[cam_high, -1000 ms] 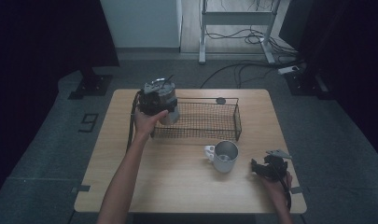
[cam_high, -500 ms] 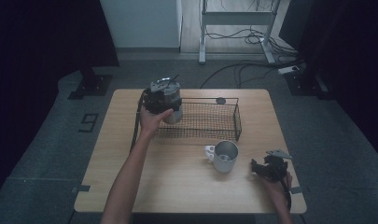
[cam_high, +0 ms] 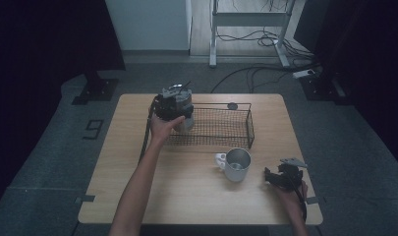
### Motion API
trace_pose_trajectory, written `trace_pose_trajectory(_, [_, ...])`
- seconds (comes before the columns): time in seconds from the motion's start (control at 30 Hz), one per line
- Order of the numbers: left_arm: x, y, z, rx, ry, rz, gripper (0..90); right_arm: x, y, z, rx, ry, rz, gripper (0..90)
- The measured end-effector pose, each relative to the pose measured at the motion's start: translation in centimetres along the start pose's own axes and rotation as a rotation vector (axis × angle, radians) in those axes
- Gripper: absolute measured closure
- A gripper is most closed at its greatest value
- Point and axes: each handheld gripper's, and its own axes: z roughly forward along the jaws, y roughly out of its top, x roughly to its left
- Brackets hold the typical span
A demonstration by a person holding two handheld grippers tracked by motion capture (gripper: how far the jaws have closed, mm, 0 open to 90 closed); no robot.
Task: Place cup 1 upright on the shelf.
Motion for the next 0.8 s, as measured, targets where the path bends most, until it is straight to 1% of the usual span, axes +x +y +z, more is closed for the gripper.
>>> trace_pose_trajectory(0.17, [-0.1,-0.1,0.3,0.006,0.000,-0.002,4.0,0.0,0.0,0.0,0.000,0.000,0.000,14.1])
trace_pose_trajectory(0.47, [-0.3,-0.5,1.1,0.026,0.013,0.012,4.1,0.0,0.0,0.0,0.000,0.000,0.001,14.3])
trace_pose_trajectory(0.73, [-0.1,-1.5,2.3,0.046,0.017,-0.004,4.1,0.0,0.0,0.0,-0.001,0.000,0.001,14.3])
trace_pose_trajectory(0.8, [-0.1,-1.7,2.5,0.055,0.019,0.000,4.0,0.0,0.0,0.0,-0.001,0.000,0.001,14.4])
